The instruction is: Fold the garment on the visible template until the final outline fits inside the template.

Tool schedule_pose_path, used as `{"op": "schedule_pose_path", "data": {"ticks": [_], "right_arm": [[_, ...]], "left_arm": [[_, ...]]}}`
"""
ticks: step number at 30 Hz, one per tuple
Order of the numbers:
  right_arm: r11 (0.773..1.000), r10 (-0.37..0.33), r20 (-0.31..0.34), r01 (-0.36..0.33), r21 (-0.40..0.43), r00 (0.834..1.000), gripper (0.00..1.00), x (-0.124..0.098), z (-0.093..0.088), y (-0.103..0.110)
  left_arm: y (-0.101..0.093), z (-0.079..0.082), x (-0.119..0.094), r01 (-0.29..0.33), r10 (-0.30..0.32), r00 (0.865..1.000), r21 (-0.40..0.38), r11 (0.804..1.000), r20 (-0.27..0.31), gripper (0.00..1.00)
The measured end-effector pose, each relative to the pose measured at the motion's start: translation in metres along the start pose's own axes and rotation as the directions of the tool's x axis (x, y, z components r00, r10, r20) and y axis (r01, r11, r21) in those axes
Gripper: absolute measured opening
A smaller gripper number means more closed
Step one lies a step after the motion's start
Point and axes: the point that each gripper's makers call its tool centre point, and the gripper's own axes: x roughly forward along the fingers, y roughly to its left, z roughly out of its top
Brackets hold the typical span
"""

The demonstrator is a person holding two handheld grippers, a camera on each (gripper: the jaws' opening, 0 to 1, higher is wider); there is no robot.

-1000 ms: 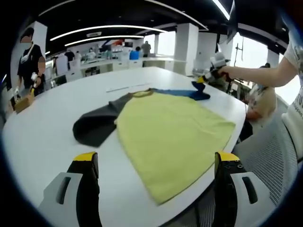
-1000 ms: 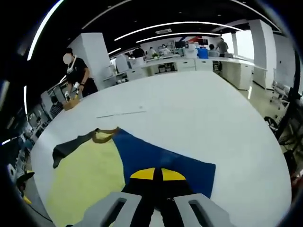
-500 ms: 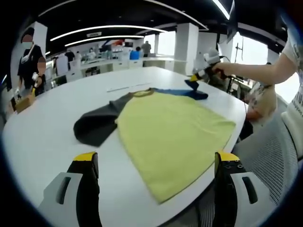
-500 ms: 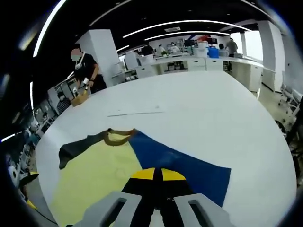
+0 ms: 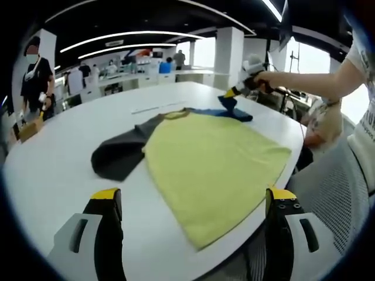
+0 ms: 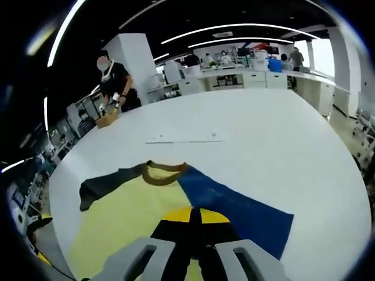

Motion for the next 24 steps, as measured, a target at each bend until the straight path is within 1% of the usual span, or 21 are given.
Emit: {"op": "schedule_pose_path", "data": {"ticks": [6, 15, 18, 21, 24], "right_arm": [[0.999, 0.031, -0.010, -0.031, -0.017, 0.999, 0.00, 0.010, 0.006, 0.017], [0.997, 0.072, -0.011, -0.072, -0.022, 0.997, 0.00, 0.022, 0.017, 0.041], [0.996, 0.086, -0.016, -0.087, -0.023, 0.996, 0.00, 0.027, 0.018, 0.049], [0.995, 0.101, -0.019, -0.101, -0.025, 0.995, 0.00, 0.031, 0.019, 0.057], [0.993, 0.112, -0.029, -0.112, -0.031, 0.993, 0.00, 0.036, 0.017, 0.064]], "left_arm": [[0.001, 0.000, -0.001, -0.004, 0.004, 1.000, -0.002, 1.000, -0.001, 0.99], [0.003, -0.003, -0.003, -0.009, 0.009, 1.000, -0.007, 1.000, -0.006, 0.99], [0.004, -0.003, -0.002, -0.011, 0.011, 1.000, -0.009, 1.000, -0.007, 0.99], [0.006, -0.002, -0.002, -0.029, 0.029, 1.000, 0.002, 1.000, -0.007, 0.99], [0.006, -0.001, -0.001, -0.027, 0.027, 1.000, 0.004, 1.000, -0.005, 0.99]]}}
